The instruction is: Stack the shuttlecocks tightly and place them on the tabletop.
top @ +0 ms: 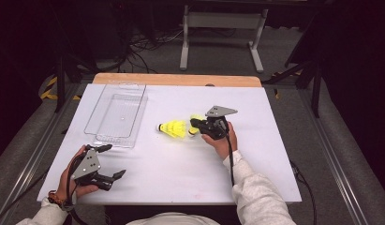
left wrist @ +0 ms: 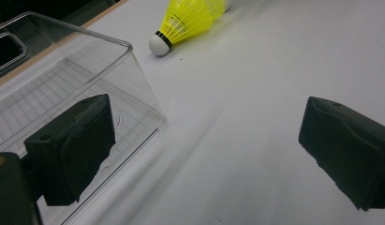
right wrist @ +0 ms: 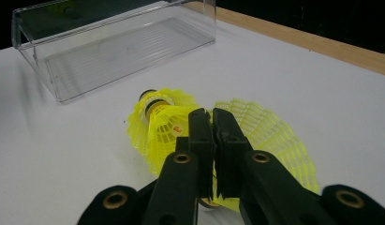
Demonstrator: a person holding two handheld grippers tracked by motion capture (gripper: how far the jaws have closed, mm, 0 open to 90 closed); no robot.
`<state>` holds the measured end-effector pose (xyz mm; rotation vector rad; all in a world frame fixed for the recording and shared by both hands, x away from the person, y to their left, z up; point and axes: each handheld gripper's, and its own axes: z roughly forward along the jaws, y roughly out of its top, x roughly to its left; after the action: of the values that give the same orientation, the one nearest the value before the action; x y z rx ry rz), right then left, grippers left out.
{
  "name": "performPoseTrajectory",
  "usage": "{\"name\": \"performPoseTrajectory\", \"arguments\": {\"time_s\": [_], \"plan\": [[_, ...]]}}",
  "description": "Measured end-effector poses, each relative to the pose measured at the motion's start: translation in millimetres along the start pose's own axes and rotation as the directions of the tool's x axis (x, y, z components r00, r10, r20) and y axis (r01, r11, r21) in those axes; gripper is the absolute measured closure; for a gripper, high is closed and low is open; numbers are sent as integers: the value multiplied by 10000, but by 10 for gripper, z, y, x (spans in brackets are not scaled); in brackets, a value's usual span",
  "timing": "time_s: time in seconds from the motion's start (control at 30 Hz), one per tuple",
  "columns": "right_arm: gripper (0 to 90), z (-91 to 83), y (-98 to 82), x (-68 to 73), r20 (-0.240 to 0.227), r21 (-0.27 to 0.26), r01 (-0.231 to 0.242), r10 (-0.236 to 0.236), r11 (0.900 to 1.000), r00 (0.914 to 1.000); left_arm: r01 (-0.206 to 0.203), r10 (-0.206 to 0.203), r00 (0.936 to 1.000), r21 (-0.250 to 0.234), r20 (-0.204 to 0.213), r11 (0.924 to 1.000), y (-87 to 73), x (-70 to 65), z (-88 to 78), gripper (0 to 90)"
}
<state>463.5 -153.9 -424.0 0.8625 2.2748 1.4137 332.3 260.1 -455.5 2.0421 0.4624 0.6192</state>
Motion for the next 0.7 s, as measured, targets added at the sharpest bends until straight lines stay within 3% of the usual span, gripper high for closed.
{"name": "performPoseTrajectory", "arguments": {"time_s": [0.7], "plan": [[800, -109, -87, 5, -129, 1177, 643, -632, 9910, 9979, -27, 27, 10000, 22, 0, 10000, 0, -1, -2, 50]]}}
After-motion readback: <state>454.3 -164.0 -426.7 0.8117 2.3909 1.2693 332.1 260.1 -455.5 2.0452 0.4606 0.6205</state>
